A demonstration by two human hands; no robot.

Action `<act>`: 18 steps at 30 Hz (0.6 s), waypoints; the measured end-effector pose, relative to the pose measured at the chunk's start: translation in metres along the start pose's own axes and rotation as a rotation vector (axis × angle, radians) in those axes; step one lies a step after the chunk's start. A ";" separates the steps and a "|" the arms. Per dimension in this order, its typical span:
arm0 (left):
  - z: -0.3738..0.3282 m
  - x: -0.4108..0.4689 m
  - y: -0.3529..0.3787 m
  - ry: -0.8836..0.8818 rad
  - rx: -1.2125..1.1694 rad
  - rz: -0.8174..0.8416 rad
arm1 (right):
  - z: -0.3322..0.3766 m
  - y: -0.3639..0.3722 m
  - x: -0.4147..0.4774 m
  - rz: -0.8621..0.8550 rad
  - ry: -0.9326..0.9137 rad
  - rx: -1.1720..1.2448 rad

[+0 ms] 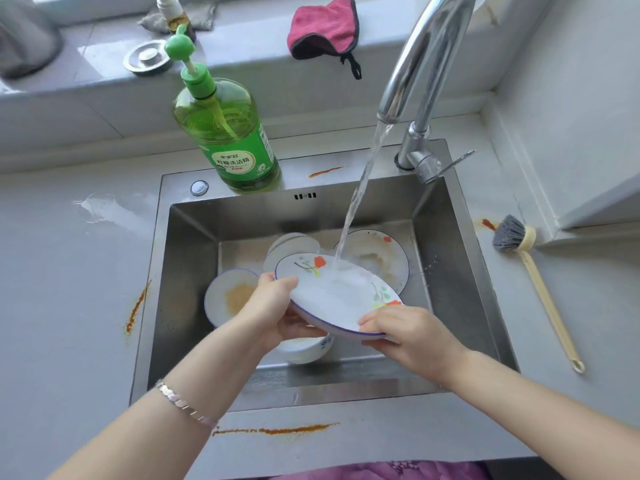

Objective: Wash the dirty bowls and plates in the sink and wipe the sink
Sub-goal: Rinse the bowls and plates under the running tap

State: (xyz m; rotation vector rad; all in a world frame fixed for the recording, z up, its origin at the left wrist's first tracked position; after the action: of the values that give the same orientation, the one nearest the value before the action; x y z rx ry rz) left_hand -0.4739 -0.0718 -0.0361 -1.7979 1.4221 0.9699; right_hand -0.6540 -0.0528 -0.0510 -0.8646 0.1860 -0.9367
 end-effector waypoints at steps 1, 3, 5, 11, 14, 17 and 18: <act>-0.005 -0.001 0.002 -0.003 0.019 0.016 | 0.000 -0.005 0.001 -0.056 0.012 0.014; -0.018 -0.002 0.004 0.016 0.053 0.034 | -0.001 -0.019 0.007 -0.129 0.130 0.094; -0.032 -0.001 0.005 0.089 0.114 0.025 | -0.008 -0.026 0.015 -0.166 0.368 0.270; -0.043 0.008 0.003 0.718 0.597 -0.177 | -0.040 -0.018 0.026 -0.344 0.909 0.936; -0.022 0.006 0.036 0.987 0.886 -0.041 | -0.041 -0.018 0.027 -0.376 1.003 1.068; -0.014 0.004 0.067 1.132 1.130 -0.012 | -0.039 -0.024 0.030 -0.394 0.985 1.136; -0.018 0.005 0.070 1.175 1.132 -0.054 | -0.039 -0.027 0.029 -0.399 0.976 1.149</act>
State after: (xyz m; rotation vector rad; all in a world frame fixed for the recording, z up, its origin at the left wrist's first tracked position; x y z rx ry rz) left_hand -0.5389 -0.1045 -0.0339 -1.3699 1.8906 -1.0329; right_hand -0.6727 -0.1054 -0.0512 0.6885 0.2601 -1.5306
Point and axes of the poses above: each hand's wrist, its own x-axis towards the middle knuckle, its own y-axis out of the palm, z = x × y, the point moved 5 cm from there along x, towards the middle knuckle, and after that the axes turned 1 degree about y, right-handed, at the moved point
